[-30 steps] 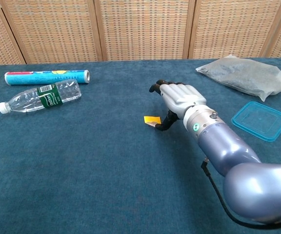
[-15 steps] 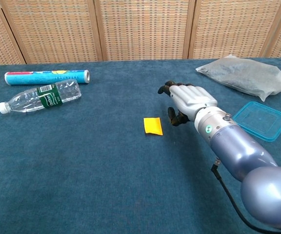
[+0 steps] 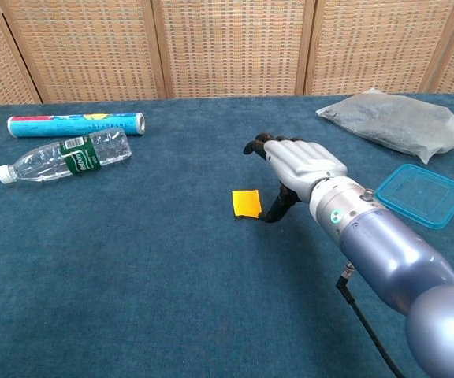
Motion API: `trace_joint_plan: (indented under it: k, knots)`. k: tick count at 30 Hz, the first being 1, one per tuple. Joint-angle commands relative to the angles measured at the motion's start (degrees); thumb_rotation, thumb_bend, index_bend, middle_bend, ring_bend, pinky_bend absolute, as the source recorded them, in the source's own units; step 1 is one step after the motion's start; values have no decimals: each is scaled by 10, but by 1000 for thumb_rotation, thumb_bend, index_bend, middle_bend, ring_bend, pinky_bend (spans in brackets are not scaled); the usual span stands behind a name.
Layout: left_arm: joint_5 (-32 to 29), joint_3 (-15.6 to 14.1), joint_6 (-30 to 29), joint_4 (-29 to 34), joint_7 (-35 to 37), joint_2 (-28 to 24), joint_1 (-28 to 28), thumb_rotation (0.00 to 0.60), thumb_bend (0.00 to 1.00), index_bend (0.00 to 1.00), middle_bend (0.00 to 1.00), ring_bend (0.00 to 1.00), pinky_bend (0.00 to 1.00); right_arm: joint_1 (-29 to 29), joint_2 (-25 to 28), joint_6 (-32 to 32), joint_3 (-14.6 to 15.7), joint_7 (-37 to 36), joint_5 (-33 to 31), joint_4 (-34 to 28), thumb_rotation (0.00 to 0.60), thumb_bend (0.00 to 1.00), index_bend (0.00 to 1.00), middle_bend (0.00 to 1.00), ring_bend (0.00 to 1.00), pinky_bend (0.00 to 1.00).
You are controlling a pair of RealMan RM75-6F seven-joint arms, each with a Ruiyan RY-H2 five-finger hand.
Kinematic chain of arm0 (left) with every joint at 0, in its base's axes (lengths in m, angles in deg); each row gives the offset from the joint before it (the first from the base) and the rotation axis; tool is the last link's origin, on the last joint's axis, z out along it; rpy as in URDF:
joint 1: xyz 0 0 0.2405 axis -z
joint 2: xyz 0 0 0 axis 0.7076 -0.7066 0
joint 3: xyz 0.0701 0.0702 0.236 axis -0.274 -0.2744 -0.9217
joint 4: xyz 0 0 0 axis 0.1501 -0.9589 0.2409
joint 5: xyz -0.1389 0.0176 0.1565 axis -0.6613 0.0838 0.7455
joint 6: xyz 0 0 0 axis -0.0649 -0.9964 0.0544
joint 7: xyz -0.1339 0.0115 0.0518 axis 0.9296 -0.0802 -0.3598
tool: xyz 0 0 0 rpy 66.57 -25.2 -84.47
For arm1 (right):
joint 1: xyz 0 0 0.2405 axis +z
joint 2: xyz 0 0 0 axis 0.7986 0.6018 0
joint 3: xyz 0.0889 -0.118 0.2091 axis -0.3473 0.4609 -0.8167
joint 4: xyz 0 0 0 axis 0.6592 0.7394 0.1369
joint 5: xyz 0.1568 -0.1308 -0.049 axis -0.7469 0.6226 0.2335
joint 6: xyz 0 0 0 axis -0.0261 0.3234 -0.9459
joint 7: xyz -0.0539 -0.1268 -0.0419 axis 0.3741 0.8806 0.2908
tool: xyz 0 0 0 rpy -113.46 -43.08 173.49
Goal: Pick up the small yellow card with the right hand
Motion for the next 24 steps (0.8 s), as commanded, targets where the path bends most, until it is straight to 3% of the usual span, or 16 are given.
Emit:
trace_joint_plan:
  k: [1,8,24]
  knots:
    - [-1,1,0,0,2,-1,0,600,184,0,0,0,9,1,-2,0,-1,2,-1,-1,600,214,155,0,0,0]
    - [1,0,1,0,2,-1,0,600,185,0,0,0,9,6,-15,-3,-3,-4,-1,18,600,196,198,0,0,0]
    - [-10,1,14,-4,5,0,4,600,185,0,0,0,9,33,-66,-13,-22,-52,21,120,600,194,439,0,0,0]
